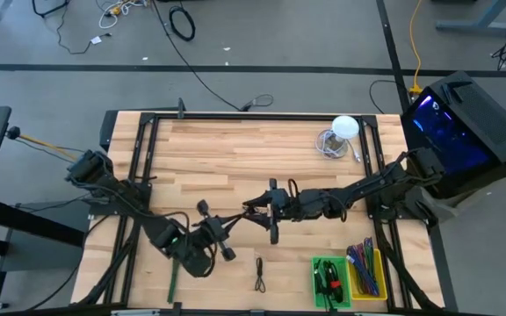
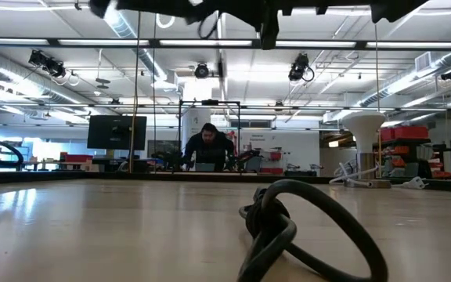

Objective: Pick & Place USB Port
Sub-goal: Put the black charger cable into the green basket, then put the green and black charger cable into the yellow basket

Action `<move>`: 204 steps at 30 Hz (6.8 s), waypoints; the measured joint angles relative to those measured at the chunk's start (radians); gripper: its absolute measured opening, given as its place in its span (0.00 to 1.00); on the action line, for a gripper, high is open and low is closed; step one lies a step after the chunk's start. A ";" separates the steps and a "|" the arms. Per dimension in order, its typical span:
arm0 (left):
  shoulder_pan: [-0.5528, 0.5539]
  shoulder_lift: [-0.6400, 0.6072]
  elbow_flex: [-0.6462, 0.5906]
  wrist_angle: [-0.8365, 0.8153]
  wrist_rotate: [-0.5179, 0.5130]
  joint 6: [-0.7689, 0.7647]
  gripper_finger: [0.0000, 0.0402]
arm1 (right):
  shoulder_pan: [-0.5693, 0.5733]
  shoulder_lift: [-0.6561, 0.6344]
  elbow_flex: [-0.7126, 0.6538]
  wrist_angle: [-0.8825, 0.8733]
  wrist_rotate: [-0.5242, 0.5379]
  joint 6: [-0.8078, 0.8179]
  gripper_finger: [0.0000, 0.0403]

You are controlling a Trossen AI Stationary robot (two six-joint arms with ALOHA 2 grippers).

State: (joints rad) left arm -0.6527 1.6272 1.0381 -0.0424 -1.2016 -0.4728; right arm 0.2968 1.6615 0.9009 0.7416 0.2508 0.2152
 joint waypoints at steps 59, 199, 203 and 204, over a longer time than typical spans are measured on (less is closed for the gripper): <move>-0.005 -0.008 0.003 0.166 -0.232 0.405 0.15 | 0.821 -0.169 0.000 -1.031 0.634 1.243 0.06; -0.184 0.041 0.004 -0.631 0.374 -1.022 0.07 | 0.404 -0.114 0.000 -1.058 0.643 0.622 0.41; -0.053 -0.024 0.005 -0.465 0.276 -0.612 0.07 | 0.360 -0.114 0.000 -0.869 0.548 0.427 0.41; -0.019 -0.040 0.004 -0.410 0.287 -0.488 0.07 | 0.350 -0.114 0.000 -0.809 0.536 0.370 0.41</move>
State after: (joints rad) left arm -0.6717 1.5872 1.0421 -0.4524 -0.9150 -0.9612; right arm 0.6471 1.5475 0.9012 -0.0671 0.7864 0.5848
